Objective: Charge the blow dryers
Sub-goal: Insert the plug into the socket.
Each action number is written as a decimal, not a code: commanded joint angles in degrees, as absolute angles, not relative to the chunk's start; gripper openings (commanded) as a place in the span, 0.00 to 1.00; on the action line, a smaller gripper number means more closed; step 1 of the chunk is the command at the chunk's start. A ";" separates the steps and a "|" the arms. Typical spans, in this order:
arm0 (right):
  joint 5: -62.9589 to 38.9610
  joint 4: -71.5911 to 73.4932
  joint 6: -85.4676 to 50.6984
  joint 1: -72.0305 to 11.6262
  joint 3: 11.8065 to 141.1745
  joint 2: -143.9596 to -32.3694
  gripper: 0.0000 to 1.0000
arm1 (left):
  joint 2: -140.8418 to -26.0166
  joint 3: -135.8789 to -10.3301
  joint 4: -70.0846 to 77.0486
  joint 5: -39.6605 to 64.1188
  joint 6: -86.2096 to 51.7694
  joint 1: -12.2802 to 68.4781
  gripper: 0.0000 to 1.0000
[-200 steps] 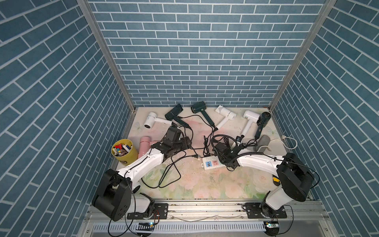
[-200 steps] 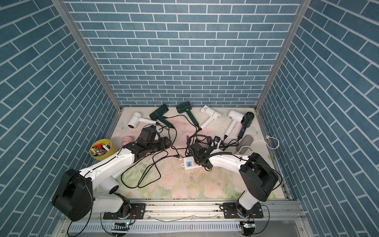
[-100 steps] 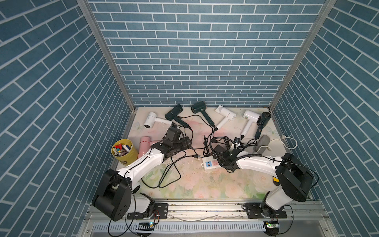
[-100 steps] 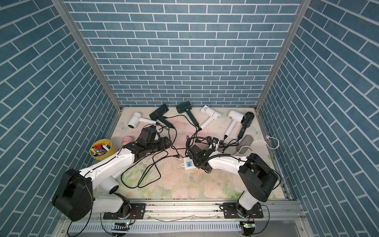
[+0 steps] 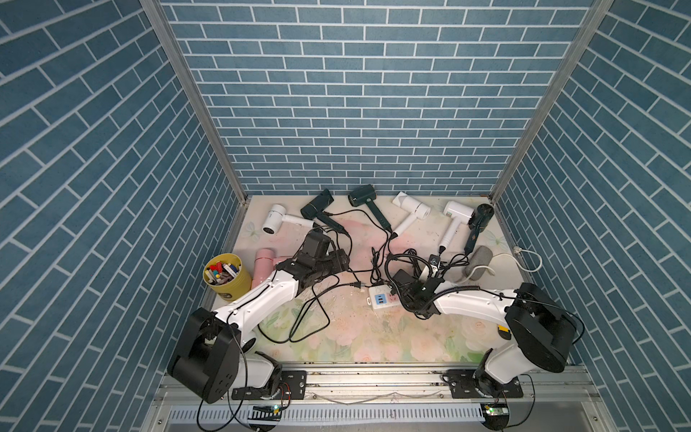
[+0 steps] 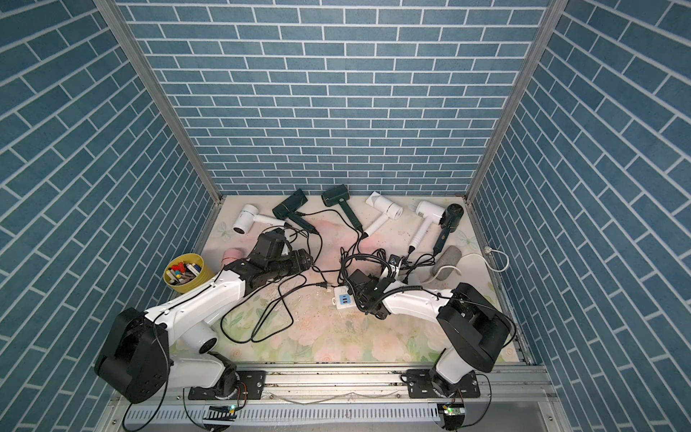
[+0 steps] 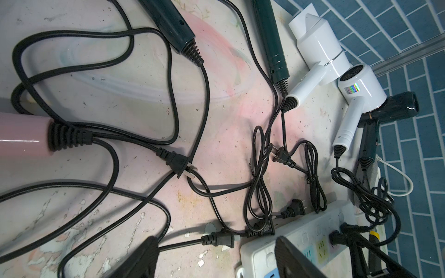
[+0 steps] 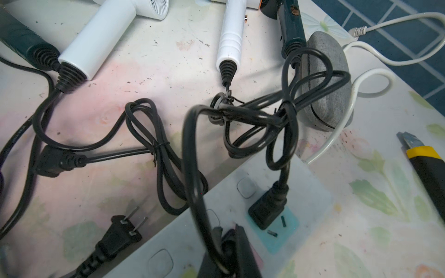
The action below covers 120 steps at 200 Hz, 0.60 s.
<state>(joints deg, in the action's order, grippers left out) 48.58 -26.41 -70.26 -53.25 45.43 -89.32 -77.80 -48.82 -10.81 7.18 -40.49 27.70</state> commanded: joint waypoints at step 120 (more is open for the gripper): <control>35.55 -32.76 -68.81 -53.33 44.46 -93.13 0.07 | -77.17 -47.91 -10.34 7.65 -40.43 27.26 0.81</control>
